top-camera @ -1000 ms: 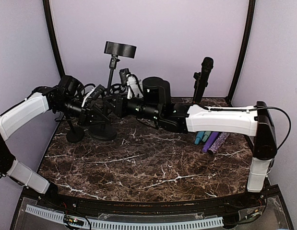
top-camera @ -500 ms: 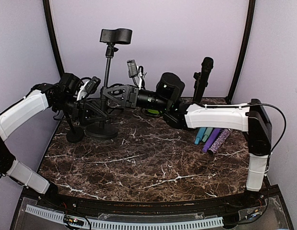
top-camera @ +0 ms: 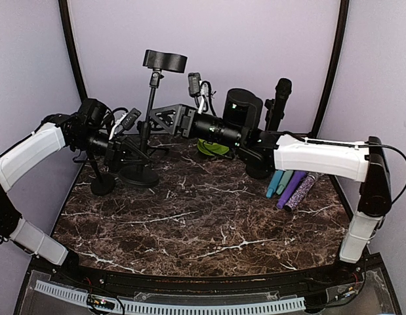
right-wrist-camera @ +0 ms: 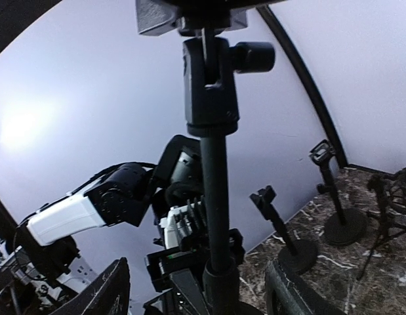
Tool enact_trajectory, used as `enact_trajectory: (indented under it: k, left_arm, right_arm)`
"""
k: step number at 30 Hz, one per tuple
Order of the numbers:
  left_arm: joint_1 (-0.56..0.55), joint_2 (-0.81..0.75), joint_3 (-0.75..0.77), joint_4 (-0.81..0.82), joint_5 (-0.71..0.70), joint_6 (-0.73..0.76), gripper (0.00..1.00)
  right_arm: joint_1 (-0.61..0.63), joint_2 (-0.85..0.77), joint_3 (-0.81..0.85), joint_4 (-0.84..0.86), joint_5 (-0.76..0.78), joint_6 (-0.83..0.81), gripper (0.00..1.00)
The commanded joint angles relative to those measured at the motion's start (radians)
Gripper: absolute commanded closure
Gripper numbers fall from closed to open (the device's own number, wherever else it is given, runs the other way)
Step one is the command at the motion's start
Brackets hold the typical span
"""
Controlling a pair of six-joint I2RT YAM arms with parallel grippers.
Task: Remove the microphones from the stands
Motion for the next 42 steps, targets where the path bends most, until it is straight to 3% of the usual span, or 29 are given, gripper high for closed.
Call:
enact_trajectory:
  k: [1, 11, 24, 26, 30, 32, 37, 39, 40, 42]
  left_arm:
    - [0.001, -0.018, 0.008, 0.090, -0.096, -0.004, 1.00]
    - [0.001, -0.028, -0.009, 0.135, -0.146, -0.013, 1.00]
    - [0.001, -0.041, -0.001, 0.137, -0.169, -0.017, 1.00]
    - [0.001, -0.041, 0.000, 0.132, -0.166, -0.013, 1.00]
    - [0.001, -0.039, 0.001, 0.128, -0.144, -0.014, 1.00]
    - [0.000, -0.038, 0.006, 0.116, -0.123, -0.013, 1.00]
    - [0.001, -0.038, 0.027, 0.061, -0.014, 0.006, 1.00]
    - [0.001, -0.038, 0.034, 0.039, 0.041, 0.010, 1.00]
    - [0.001, -0.037, 0.039, 0.025, 0.070, 0.014, 1.00]
    - [0.001, -0.031, 0.049, 0.001, 0.127, 0.022, 1.00]
  right_arm:
    - [0.033, -0.011, 0.010, -0.188, 0.229, -0.108, 0.29]
    - [0.101, 0.068, 0.157, -0.291, 0.298, -0.156, 0.37]
    - [0.111, 0.194, 0.363, -0.430, 0.308, -0.135, 0.60]
    - [0.111, 0.188, 0.359, -0.430, 0.314, -0.134, 0.68]
    - [0.108, 0.170, 0.349, -0.408, 0.301, -0.144, 0.93]
    - [0.101, 0.152, 0.325, -0.361, 0.254, -0.146, 1.00]
    - [0.051, 0.062, 0.122, 0.049, 0.041, -0.072, 1.00]
    - [0.036, 0.043, 0.054, 0.209, -0.118, 0.030, 1.00]
    - [0.030, 0.042, 0.037, 0.266, -0.118, 0.030, 1.00]
    - [0.026, 0.048, 0.036, 0.337, -0.257, 0.105, 1.00]
